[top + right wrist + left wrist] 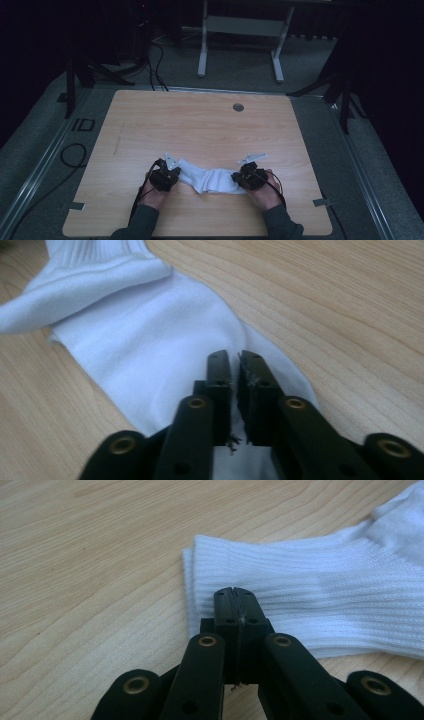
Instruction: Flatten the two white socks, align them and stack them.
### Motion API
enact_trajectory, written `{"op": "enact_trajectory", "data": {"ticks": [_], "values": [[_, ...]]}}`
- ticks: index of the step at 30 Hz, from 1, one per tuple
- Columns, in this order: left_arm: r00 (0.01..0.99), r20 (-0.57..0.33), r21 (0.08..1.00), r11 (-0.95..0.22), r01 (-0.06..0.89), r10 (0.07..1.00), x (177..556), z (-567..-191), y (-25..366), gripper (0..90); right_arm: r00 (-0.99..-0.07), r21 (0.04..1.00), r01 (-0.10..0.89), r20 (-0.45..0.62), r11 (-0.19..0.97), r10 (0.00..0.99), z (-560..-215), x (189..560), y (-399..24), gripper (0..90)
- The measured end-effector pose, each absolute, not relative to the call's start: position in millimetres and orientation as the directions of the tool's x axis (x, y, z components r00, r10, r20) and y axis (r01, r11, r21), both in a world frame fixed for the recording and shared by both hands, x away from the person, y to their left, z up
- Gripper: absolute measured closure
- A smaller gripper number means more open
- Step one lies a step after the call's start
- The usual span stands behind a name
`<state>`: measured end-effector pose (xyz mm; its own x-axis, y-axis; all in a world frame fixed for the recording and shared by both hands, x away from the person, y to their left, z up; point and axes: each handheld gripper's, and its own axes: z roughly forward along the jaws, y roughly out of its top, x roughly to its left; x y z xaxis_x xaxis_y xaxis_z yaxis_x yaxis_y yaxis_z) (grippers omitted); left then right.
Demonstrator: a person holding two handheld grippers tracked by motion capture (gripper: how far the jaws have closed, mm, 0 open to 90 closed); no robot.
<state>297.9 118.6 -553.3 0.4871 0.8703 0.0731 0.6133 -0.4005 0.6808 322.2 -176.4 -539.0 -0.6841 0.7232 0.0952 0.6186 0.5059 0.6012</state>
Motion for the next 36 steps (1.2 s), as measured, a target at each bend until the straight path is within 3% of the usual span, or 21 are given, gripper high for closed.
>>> {"op": "enact_trajectory", "data": {"ticks": [33,35,36], "values": [[0.486,0.111,0.667,-0.428,0.610,0.867,295,-552,121,89.9,-0.627,0.611,0.653,0.105,0.448,0.772,-533,321,-224,87.9],[0.486,0.117,0.664,-0.433,0.610,0.866,295,-552,122,89.9,-0.625,0.618,0.653,0.111,0.438,0.773,-531,321,-226,87.2],[0.486,0.118,0.664,-0.432,0.610,0.866,295,-552,122,89.9,-0.628,0.635,0.645,0.123,0.426,0.768,-529,321,-228,81.5]]}}
